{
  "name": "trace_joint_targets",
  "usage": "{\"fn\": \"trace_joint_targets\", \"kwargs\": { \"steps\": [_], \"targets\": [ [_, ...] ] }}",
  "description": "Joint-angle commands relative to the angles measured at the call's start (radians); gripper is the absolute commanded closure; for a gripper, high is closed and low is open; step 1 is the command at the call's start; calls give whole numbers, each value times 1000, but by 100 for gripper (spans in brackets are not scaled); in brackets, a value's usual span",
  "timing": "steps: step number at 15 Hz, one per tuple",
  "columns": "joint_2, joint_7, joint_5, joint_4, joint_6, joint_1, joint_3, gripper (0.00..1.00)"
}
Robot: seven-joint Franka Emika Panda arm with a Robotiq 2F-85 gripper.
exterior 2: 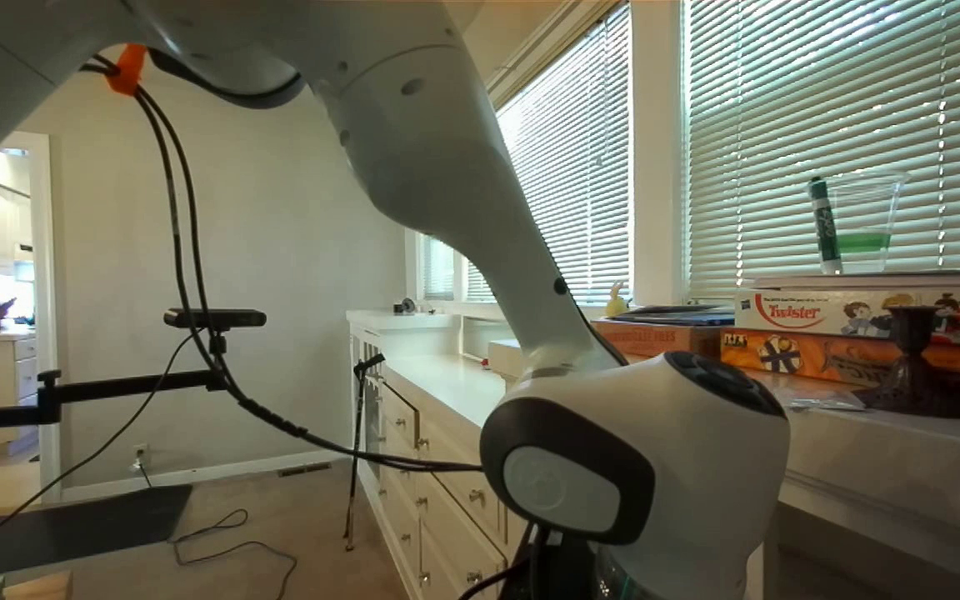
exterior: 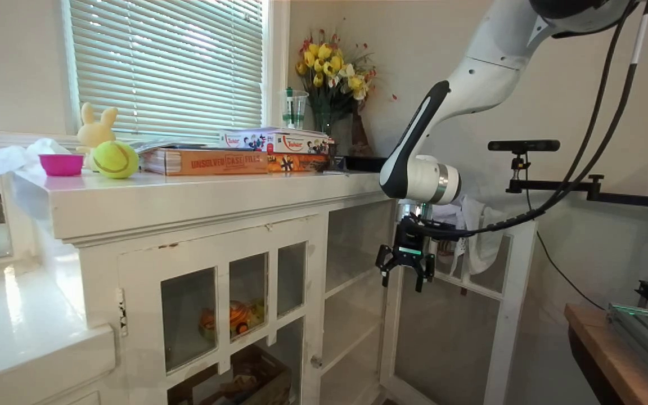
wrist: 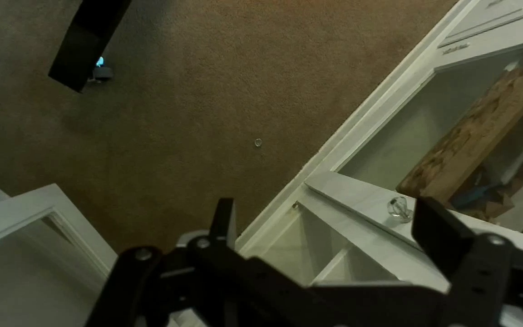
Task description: Open the left door of the cabinet on the right.
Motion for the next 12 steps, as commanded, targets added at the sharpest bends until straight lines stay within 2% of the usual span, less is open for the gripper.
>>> {"fn": "trace_joint_targets", "kwargs": {
  "steps": [1,3,5,9,12],
  "targets": [
    [68,79,0,46,5,-11,8,0],
    [85,120,5,56,-18,-16,8,0],
    [61,96,-13,23,-1,-13,10,0],
    [62,102,-11,28,-8,-18,12,0],
    [125,146,-4,92,-1,-22,-1,0]
  ]
}}
